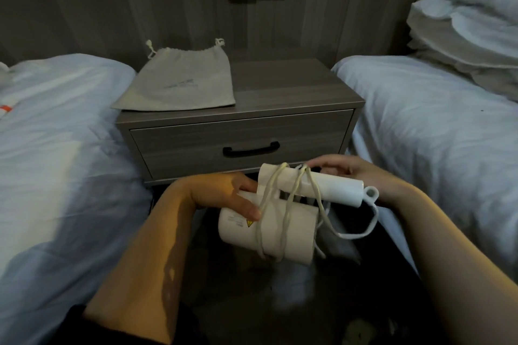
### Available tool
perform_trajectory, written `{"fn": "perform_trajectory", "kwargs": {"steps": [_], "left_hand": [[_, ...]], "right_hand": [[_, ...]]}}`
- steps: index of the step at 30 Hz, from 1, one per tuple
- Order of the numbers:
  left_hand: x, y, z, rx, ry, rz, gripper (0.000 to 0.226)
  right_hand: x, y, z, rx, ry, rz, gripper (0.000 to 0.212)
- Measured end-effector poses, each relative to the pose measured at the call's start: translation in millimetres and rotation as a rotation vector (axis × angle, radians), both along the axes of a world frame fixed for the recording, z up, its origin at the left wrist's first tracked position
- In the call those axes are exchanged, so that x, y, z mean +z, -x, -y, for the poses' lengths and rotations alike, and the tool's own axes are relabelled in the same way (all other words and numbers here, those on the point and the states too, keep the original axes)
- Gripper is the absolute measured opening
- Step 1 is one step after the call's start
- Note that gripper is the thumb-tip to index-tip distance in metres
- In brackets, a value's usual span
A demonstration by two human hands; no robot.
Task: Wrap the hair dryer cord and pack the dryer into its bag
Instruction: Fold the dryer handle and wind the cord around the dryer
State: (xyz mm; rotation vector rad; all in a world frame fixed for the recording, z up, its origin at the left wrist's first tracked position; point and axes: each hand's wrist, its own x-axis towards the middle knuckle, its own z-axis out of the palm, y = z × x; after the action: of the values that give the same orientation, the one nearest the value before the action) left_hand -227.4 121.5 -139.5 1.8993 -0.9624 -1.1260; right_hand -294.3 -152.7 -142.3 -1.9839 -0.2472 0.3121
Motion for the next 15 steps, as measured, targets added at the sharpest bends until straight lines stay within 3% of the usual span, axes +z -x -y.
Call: {"fn": "perform_trajectory", "kwargs": {"steps": [3,5,11,15], "left_hand": [[-4.0,0.2,4.9,0.002,0.058,-0.023,0.045],[-6.6,0.6,8.9,0.005,0.095,-0.045,0.054],[-15.5,7.3,24.4,0.026,0.144,-0.112,0.061],[-21.7,9.4,31.0,0.085,0.201,-0.128,0.071]], "right_hand": [[-10.8,-9.4,-2.9,0.034,0.076,0.042,0.034],[-16.1,-17.8,-6.7,-0.064,0.027,0.02,0.039],[-33.3,-22.3,-22.5,-0.254,-0.118,0.106,0.022],[-38.6,-19.1,-26.1,-0.254,0.118,0.111,0.024]]}}
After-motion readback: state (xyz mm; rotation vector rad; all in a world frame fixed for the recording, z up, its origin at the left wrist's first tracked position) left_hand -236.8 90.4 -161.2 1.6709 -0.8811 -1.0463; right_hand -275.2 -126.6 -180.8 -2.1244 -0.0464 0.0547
